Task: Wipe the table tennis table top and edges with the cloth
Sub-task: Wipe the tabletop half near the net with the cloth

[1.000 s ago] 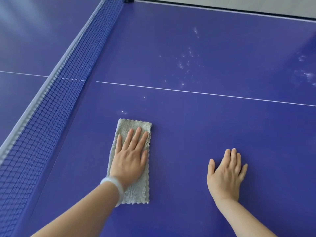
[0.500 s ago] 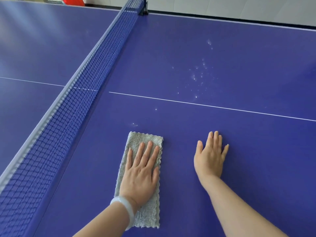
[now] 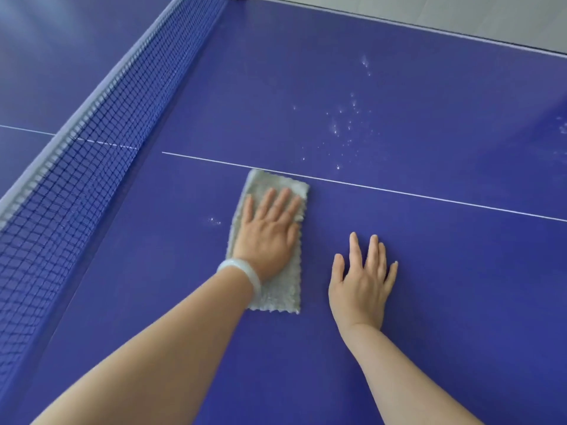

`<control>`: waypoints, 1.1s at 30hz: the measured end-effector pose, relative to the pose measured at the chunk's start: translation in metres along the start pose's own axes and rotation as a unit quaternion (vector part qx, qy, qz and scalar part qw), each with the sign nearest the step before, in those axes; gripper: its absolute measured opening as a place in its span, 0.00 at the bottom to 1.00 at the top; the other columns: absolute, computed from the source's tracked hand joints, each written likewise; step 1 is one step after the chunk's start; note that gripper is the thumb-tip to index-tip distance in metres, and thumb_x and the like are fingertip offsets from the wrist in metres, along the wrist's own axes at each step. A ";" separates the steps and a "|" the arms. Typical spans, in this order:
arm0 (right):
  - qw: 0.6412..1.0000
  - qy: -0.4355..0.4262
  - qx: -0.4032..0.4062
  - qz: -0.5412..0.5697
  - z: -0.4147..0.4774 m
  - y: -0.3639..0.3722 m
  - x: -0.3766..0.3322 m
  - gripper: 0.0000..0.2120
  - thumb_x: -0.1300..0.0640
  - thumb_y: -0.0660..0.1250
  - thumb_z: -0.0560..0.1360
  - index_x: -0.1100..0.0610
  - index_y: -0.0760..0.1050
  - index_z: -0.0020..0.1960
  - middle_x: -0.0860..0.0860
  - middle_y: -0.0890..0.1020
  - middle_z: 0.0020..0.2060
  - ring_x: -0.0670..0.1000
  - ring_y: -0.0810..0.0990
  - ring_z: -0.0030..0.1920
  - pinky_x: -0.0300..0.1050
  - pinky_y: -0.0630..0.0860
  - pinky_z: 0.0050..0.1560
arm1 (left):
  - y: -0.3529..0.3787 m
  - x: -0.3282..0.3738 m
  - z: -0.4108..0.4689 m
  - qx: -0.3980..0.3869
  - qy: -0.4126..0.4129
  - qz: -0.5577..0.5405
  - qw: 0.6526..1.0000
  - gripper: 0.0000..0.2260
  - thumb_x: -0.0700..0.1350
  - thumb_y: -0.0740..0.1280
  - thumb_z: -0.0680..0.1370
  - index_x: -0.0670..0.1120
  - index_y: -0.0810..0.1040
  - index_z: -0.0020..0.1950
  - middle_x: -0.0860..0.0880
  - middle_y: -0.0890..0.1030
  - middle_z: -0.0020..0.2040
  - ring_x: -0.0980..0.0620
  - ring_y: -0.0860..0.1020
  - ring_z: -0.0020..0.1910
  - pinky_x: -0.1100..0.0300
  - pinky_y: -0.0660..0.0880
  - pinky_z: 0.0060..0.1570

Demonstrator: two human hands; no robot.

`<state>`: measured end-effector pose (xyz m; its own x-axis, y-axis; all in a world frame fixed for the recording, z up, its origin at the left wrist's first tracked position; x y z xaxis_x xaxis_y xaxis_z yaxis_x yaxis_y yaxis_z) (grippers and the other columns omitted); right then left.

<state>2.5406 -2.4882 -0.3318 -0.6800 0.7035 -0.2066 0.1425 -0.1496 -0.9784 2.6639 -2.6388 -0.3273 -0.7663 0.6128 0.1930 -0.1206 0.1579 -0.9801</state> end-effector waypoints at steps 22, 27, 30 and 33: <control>1.000 -0.005 0.028 -0.007 -0.003 -0.004 -0.002 0.33 0.38 0.41 0.79 0.50 0.62 0.79 0.57 0.58 0.80 0.56 0.55 0.80 0.61 0.47 0.79 | -0.025 -0.149 -0.022 0.027 -0.182 -0.004 0.983 0.25 0.59 0.43 0.83 0.59 0.48 0.81 0.56 0.49 0.81 0.50 0.45 0.80 0.39 0.38 0.76; 1.000 -0.001 0.014 -0.002 -0.003 -0.003 -0.002 0.27 0.42 0.52 0.82 0.50 0.61 0.79 0.57 0.58 0.80 0.57 0.55 0.80 0.61 0.47 0.79 | -0.003 -0.008 -0.078 0.032 -0.061 -0.001 0.998 0.27 0.55 0.48 0.83 0.53 0.50 0.81 0.52 0.50 0.82 0.45 0.45 0.80 0.35 0.43 0.74; 1.000 -0.006 0.013 0.006 -0.003 -0.003 -0.001 0.27 0.44 0.55 0.82 0.51 0.62 0.79 0.58 0.58 0.80 0.58 0.55 0.80 0.61 0.46 0.79 | 0.016 0.053 -0.125 -0.022 0.081 -0.008 0.996 0.27 0.55 0.51 0.83 0.53 0.52 0.81 0.53 0.51 0.81 0.47 0.44 0.80 0.36 0.45 0.75; 1.000 -0.015 0.017 0.005 -0.002 -0.001 -0.001 0.27 0.43 0.54 0.82 0.52 0.62 0.79 0.58 0.58 0.79 0.58 0.55 0.80 0.62 0.47 0.79 | 0.011 0.009 -0.162 -0.026 0.111 0.015 0.993 0.28 0.57 0.54 0.82 0.56 0.53 0.81 0.55 0.53 0.81 0.50 0.48 0.80 0.39 0.48 0.75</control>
<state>2.5423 -2.4870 -0.3303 -0.7000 0.6805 -0.2166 0.1253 -0.1815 -0.9754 2.7580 -2.5061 -0.3288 -0.6104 0.7727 0.1742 -0.0613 0.1731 -0.9830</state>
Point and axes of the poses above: each hand's wrist, its own z-axis towards the middle knuckle, its own y-axis out of the palm, x = y × z, the point moved 6 cm from there along z, towards the middle knuckle
